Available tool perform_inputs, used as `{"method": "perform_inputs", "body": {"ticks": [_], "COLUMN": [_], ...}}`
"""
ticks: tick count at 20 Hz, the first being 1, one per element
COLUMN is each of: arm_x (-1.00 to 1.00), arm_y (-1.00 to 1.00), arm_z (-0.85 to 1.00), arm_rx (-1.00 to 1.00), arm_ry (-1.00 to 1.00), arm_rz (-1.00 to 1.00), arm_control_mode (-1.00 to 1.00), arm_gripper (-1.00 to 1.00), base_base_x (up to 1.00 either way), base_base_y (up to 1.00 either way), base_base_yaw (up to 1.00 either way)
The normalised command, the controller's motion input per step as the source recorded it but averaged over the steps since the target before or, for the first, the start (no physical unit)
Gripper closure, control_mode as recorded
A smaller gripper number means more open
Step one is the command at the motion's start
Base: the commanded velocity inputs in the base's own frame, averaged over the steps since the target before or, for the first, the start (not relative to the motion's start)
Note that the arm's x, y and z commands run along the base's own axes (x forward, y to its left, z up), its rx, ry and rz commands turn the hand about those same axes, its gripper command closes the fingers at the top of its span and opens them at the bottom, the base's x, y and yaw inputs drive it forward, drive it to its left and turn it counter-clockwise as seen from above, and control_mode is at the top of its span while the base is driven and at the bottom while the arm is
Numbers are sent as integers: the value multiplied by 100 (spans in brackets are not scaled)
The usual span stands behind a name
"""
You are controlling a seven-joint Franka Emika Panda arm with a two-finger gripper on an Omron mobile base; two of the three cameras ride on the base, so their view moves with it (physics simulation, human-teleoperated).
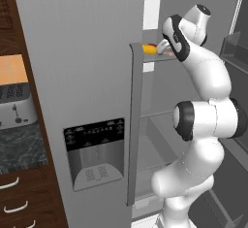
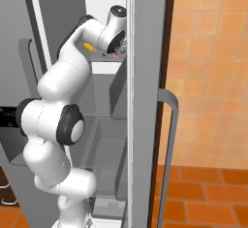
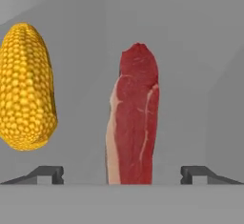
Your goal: Place one corn and one steak in each tupperware on the nearby counter, to pack two identical lunches.
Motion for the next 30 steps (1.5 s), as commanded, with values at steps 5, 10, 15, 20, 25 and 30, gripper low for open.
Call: {"method": "perform_inputs", "body": {"ticks": [5,10,15,20,25,30], "arm_x": [7,30,28,-1,-16,-18], "arm_y": [8,14,15,7,0,0], "arm_z": [-18,-51,-41,-33,-58,-24], "arm_rx": [0,0,0,0,0,0], "arm_ry": [9,11,-14,-12,1,8], "arm_rz": [0,0,0,0,0,0], "arm_control_mode": [-100,-100,-100,-100,-100,-100], "arm_gripper": [-100,-100,-100,-100,-100,-100], "base_base_x": [0,0,0,0,0,0], "base_base_y": [0,0,0,0,0,0], "base_base_yaw": [0,0,0,0,0,0]}}
